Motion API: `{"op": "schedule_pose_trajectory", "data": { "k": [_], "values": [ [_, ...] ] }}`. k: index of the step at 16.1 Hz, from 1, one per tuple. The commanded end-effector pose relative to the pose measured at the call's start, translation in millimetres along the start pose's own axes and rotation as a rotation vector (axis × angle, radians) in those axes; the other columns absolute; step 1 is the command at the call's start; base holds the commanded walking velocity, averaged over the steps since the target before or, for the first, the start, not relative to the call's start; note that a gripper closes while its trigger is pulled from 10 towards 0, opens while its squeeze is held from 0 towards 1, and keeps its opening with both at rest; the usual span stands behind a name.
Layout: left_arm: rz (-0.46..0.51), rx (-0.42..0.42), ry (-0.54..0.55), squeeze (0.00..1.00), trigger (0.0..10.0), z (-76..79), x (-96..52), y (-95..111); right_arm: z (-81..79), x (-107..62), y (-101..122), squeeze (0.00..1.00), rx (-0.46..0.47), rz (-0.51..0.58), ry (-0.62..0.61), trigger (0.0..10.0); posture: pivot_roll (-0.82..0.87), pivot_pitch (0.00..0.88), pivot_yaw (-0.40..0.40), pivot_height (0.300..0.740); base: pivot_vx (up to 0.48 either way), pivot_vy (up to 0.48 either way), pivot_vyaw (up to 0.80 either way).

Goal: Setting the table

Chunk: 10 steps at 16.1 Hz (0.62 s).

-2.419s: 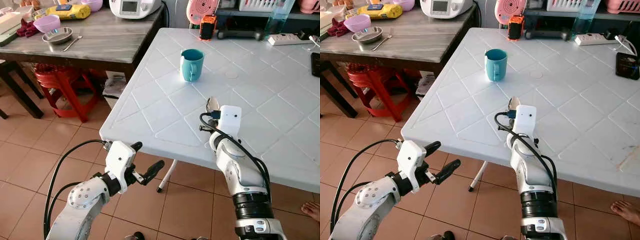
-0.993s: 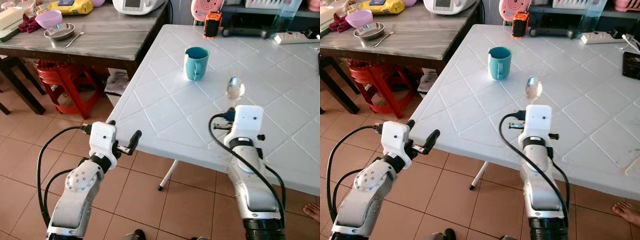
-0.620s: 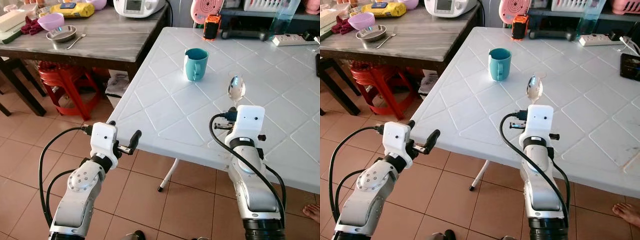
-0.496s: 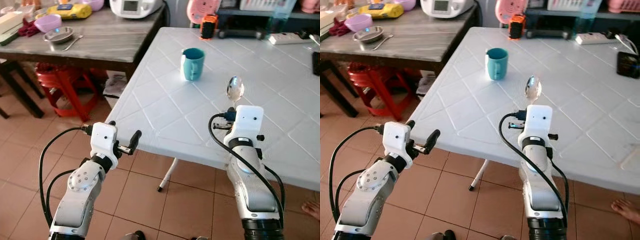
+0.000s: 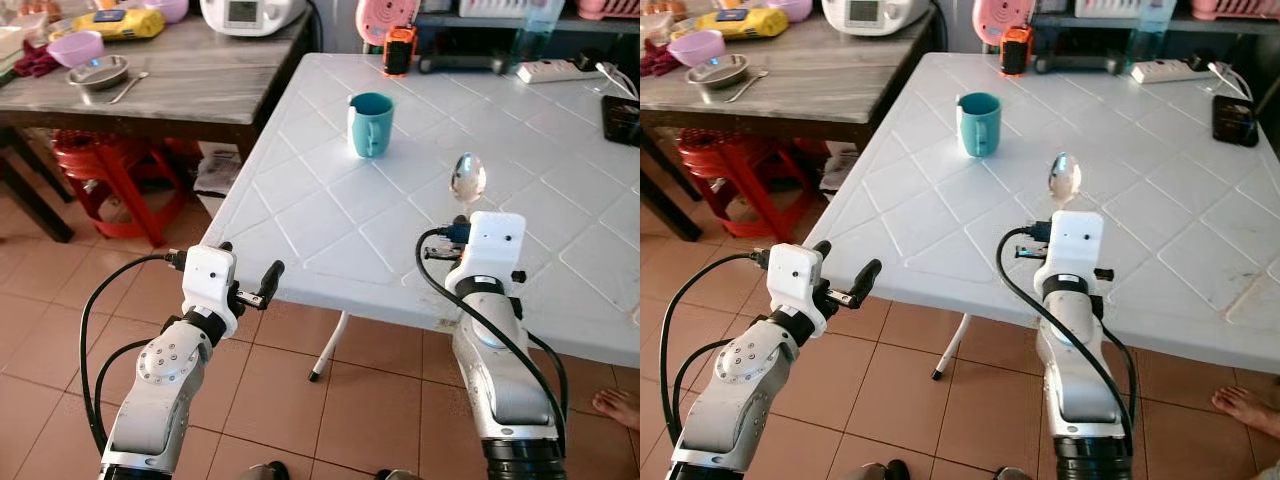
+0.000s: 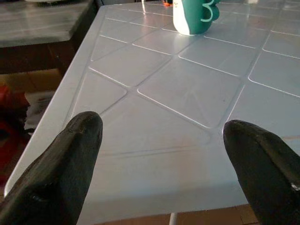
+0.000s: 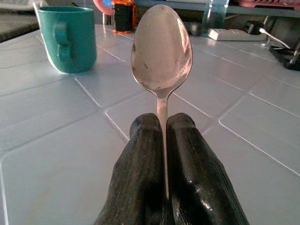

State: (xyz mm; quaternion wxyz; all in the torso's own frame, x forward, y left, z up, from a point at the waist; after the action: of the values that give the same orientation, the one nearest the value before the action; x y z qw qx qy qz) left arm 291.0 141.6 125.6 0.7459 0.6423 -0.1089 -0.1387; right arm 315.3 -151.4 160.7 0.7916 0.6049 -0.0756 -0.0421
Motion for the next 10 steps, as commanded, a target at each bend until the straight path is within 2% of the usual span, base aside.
{"op": "schedule_pose_trajectory", "data": {
  "k": [1, 10],
  "values": [
    [-0.014, 0.011, 0.009, 0.0, 10.0, -2.8, -1.9, -2.8, -0.5, -0.7, 6.7, 0.0, 0.006, 0.031, 0.003, 10.0, -0.04, 0.114, 0.072, 0.74, 0.0, 0.0, 0.0],
    [-0.018, 0.014, 0.006, 0.0, 10.0, -3.8, -3.0, -3.0, -2.9, 0.9, 8.5, 0.0, 0.023, 0.03, 0.011, 10.0, -0.04, 0.112, 0.07, 0.74, 0.0, 0.27, 0.0]
  ]
}}
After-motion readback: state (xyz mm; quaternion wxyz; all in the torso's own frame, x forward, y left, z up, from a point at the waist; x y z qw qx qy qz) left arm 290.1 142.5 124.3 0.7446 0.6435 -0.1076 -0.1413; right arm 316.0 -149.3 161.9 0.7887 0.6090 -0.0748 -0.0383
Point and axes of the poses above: a point about 5 cm out from each wrist's last joint towards the gripper, its own x axis pointing out of the wrist towards the gripper, its own y axis along the axis of the wrist's last joint, z = x × y, the point moved 1 cm from there along x, pointing out of the wrist towards the gripper, and after that the axes turned 11 degrees about -x, right-handed, at the moved point
